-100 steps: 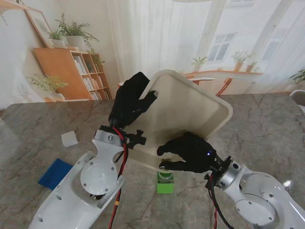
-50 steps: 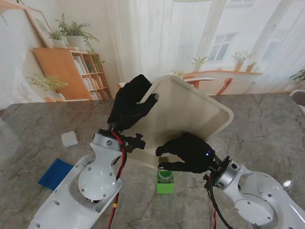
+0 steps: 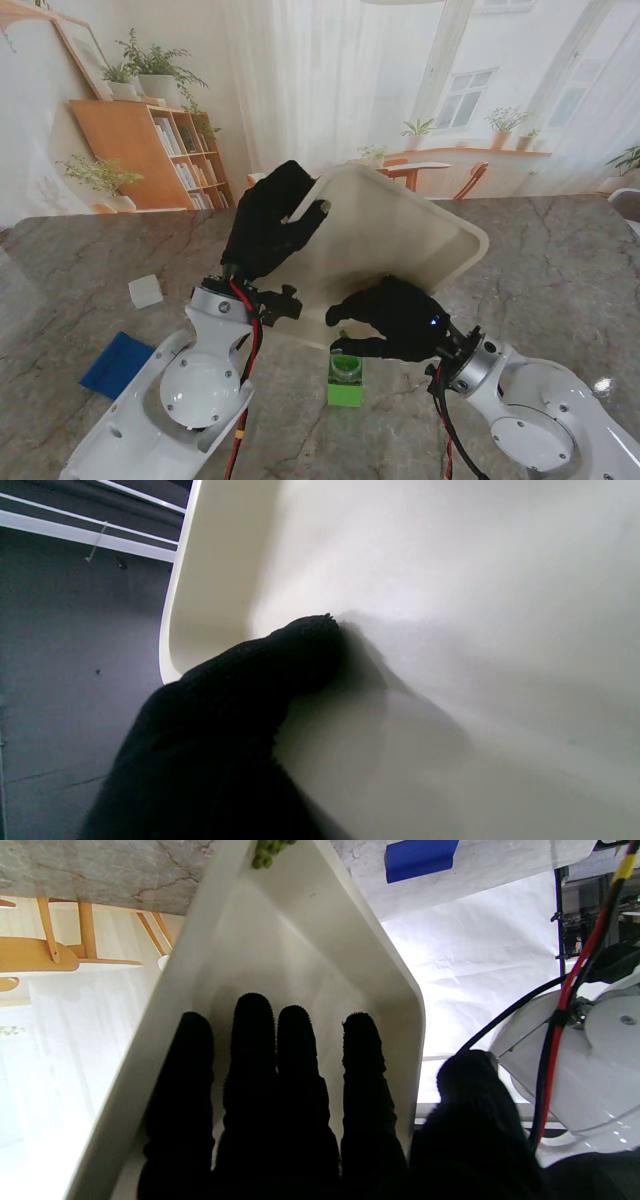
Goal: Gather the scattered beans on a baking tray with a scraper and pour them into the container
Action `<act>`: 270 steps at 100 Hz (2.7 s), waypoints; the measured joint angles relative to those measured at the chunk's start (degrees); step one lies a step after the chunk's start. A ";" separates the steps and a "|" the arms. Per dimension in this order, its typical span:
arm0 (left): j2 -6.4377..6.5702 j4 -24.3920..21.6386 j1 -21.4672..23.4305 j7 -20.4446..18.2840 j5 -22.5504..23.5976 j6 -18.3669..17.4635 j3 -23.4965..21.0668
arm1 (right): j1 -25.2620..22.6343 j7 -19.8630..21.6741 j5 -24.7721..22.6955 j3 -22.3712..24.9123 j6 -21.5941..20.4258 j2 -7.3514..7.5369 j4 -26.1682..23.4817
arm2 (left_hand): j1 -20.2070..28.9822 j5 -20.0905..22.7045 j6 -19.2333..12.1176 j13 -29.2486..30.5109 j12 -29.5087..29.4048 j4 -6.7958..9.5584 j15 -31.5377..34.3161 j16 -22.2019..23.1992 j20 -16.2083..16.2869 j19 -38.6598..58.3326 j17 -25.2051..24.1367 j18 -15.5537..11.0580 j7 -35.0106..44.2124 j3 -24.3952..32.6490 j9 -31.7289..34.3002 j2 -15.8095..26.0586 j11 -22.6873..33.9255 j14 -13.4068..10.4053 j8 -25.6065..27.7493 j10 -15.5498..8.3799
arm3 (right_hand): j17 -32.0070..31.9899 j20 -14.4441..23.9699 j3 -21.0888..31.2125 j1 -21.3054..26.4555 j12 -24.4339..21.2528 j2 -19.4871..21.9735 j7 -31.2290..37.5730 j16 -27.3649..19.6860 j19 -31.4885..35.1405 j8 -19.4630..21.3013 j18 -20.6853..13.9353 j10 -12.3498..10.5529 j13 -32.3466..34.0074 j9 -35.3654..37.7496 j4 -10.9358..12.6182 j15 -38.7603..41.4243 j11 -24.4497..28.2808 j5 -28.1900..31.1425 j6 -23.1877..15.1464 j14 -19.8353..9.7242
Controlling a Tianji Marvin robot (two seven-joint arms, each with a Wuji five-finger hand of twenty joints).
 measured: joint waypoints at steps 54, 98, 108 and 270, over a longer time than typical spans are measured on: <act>-0.01 -1.02 0.80 0.83 0.11 -0.52 0.21 | -0.60 -1.36 -1.10 0.49 -0.11 -0.02 -0.34 | -0.10 0.20 -0.10 -0.03 0.00 0.03 -0.06 -0.09 0.00 0.00 -0.41 0.00 0.00 0.04 0.10 -0.70 -0.01 0.00 0.00 -0.24 | 0.00 0.00 0.00 0.00 0.00 0.00 -0.01 0.00 -0.04 0.00 -1.50 0.00 0.00 0.00 0.00 -0.01 0.00 0.00 0.00 0.00; -0.14 -2.30 1.09 1.35 -0.56 1.35 0.47 | -1.47 -2.53 -1.73 0.99 -0.39 -0.06 -0.89 | -0.13 0.41 -0.11 -0.03 -0.01 0.04 -0.06 -0.12 0.00 -0.02 -0.48 0.00 0.00 0.12 0.53 -1.96 -0.08 0.00 0.00 -0.41 | -0.06 0.54 0.00 0.00 0.00 0.00 -0.01 0.00 0.67 0.00 -2.19 0.00 0.00 0.00 0.00 -0.01 0.00 0.00 0.00 0.00; -0.29 -2.44 0.80 1.84 -0.70 2.93 0.54 | -1.49 -2.85 -1.78 0.96 -0.25 -0.08 -0.89 | -0.13 0.41 -0.11 -0.03 -0.01 0.04 -0.06 -0.17 0.00 -0.02 -0.48 0.00 0.00 0.16 0.55 -1.89 -0.08 0.00 0.00 -0.42 | -0.39 0.56 0.00 0.00 0.00 0.00 -0.01 0.00 0.87 0.00 -2.20 0.00 0.00 0.00 0.00 -0.01 0.00 0.00 0.00 0.00; -5.87 21.55 -20.70 7.84 -14.04 28.46 -7.31 | 0.37 -9.61 -3.22 -2.00 10.16 -1.11 -0.93 | -0.01 -0.23 -0.11 0.93 -0.09 -0.35 1.13 0.07 2.13 2.85 1.76 -3.42 0.02 -0.70 0.66 -0.93 -0.08 -1.61 0.01 -0.40 | -0.60 -1.37 0.00 0.00 0.00 0.01 -0.01 0.00 -0.92 0.00 2.26 -0.03 0.00 0.00 0.00 -0.01 0.00 0.00 0.01 -0.01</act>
